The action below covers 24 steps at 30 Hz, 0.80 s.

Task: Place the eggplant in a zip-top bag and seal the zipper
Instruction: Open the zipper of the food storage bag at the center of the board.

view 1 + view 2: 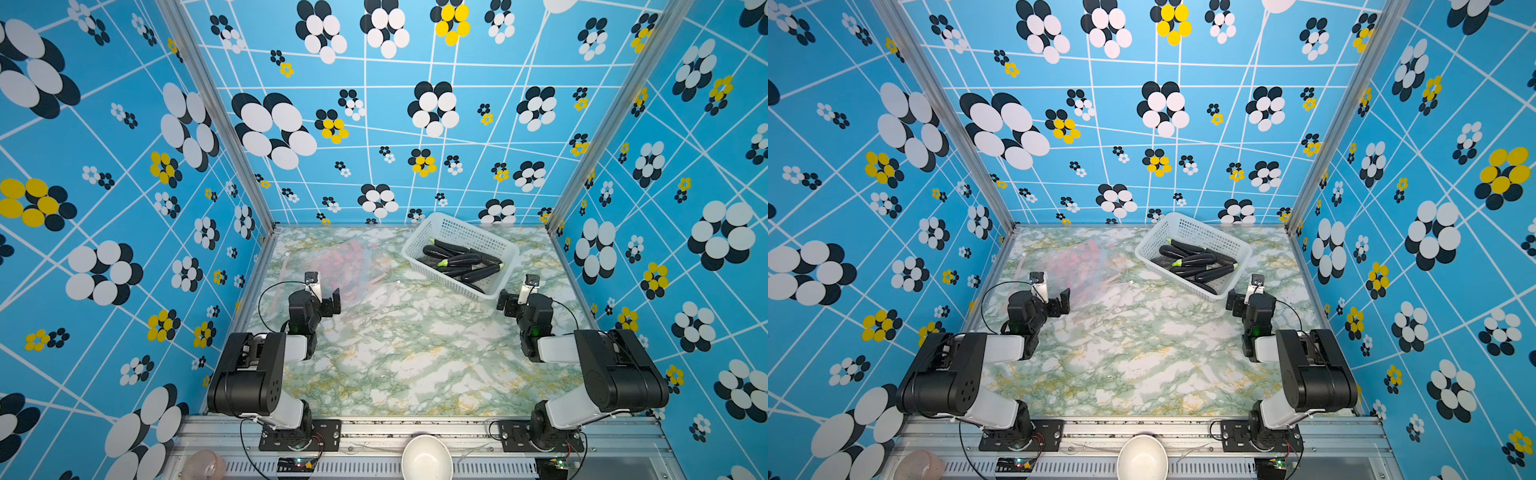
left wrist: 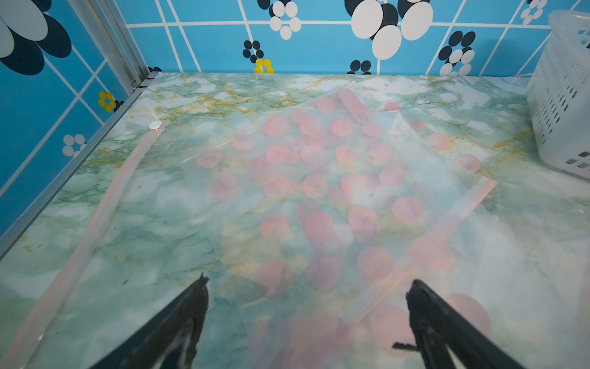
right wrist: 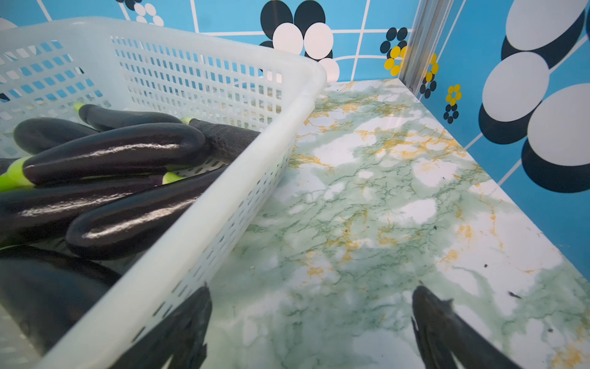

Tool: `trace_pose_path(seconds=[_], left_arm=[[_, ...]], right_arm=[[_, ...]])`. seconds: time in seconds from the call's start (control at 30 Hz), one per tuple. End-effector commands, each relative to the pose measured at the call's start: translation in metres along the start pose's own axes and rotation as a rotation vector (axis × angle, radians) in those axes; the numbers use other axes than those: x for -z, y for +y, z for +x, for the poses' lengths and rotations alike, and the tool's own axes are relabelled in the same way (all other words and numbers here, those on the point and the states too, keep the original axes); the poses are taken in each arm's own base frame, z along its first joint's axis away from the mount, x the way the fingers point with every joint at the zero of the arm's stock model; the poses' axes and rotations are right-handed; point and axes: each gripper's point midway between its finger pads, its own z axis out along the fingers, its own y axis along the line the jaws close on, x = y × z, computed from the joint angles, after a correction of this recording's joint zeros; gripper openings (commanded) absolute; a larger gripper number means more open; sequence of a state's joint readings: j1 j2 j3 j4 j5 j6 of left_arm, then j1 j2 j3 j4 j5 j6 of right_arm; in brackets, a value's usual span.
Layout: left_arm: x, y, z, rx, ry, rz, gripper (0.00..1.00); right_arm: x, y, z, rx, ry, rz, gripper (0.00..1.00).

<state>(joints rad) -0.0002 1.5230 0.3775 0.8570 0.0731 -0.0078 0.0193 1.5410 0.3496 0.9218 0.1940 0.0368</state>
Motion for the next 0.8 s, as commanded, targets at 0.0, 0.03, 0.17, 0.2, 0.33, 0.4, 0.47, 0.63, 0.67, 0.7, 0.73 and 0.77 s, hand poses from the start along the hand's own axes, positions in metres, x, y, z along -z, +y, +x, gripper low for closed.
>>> trace_pose_path(seconds=[0.0, 0.03, 0.17, 0.2, 0.33, 0.4, 0.47, 0.63, 0.67, 0.7, 0.73, 0.77], left_arm=[[0.000, 0.006, -0.028, 0.007, -0.004, -0.032, 0.97], [0.004, 0.004, -0.040, 0.002, 0.010, -0.028, 0.94], [0.025, -0.006, -0.092, 0.068, 0.008, -0.007, 0.87], [0.029, -0.008, -0.103, 0.098, 0.016, -0.008, 0.86], [0.040, -0.030, -0.122, 0.142, 0.125, 0.066, 0.84], [0.042, -0.041, -0.120, 0.145, 0.196, 0.088, 0.83], [0.043, -0.050, -0.109, 0.178, 0.277, 0.103, 0.82], [0.051, -0.077, -0.060, 0.254, 0.460, 0.174, 0.71], [0.055, -0.083, -0.050, 0.243, 0.477, 0.177, 0.71], [0.058, -0.087, -0.042, 0.233, 0.488, 0.167, 0.72], [0.062, -0.088, -0.032, 0.235, 0.495, 0.151, 0.72], [0.064, -0.089, -0.024, 0.259, 0.501, 0.142, 0.72]], right_arm=[[0.014, -0.004, -0.036, -0.014, -0.080, 0.021, 0.99], [0.025, -0.005, -0.048, -0.019, -0.085, 0.014, 1.00], [0.065, -0.009, -0.085, -0.157, 0.021, 0.005, 0.99], [0.072, -0.007, -0.091, -0.191, 0.049, -0.007, 0.99], [0.091, 0.025, -0.109, -0.304, 0.158, -0.125, 0.99], [0.102, 0.057, -0.115, -0.265, 0.193, -0.174, 0.99], [0.114, 0.099, -0.119, -0.204, 0.202, -0.238, 0.99], [0.125, 0.217, -0.100, -0.165, 0.279, -0.424, 0.99], [0.124, 0.239, -0.093, -0.158, 0.307, -0.444, 0.99], [0.121, 0.256, -0.087, -0.157, 0.333, -0.442, 0.99], [0.116, 0.276, -0.079, -0.166, 0.380, -0.453, 0.99], [0.113, 0.296, -0.070, -0.178, 0.434, -0.471, 0.99]])
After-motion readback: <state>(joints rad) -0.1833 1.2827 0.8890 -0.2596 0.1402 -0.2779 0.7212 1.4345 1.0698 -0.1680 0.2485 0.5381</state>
